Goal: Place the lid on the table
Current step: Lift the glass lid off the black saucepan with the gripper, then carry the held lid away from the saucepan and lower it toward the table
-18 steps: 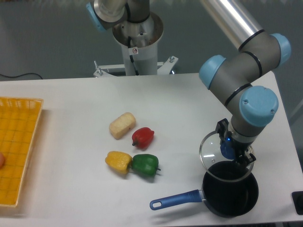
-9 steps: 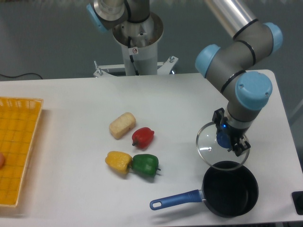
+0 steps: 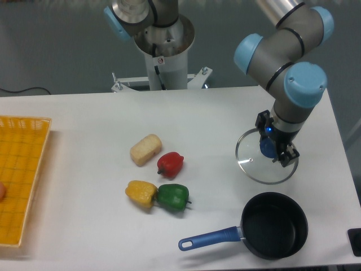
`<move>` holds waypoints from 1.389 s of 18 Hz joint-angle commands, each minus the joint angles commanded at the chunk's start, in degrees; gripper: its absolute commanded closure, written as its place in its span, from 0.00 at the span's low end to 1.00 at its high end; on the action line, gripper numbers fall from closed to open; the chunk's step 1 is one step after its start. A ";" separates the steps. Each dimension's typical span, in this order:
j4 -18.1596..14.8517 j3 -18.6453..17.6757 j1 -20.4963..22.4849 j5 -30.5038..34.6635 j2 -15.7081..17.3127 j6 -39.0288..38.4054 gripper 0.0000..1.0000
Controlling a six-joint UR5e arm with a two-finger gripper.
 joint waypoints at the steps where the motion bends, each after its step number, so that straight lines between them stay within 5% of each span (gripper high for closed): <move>1: 2.10 -1.67 0.70 -0.09 0.61 0.09 0.48; 3: 4.75 -4.31 1.41 -0.09 1.32 2.01 0.48; 15: 5.29 -6.96 3.08 0.18 1.32 4.39 0.48; 25: 10.91 -11.96 2.47 0.00 2.28 3.78 0.48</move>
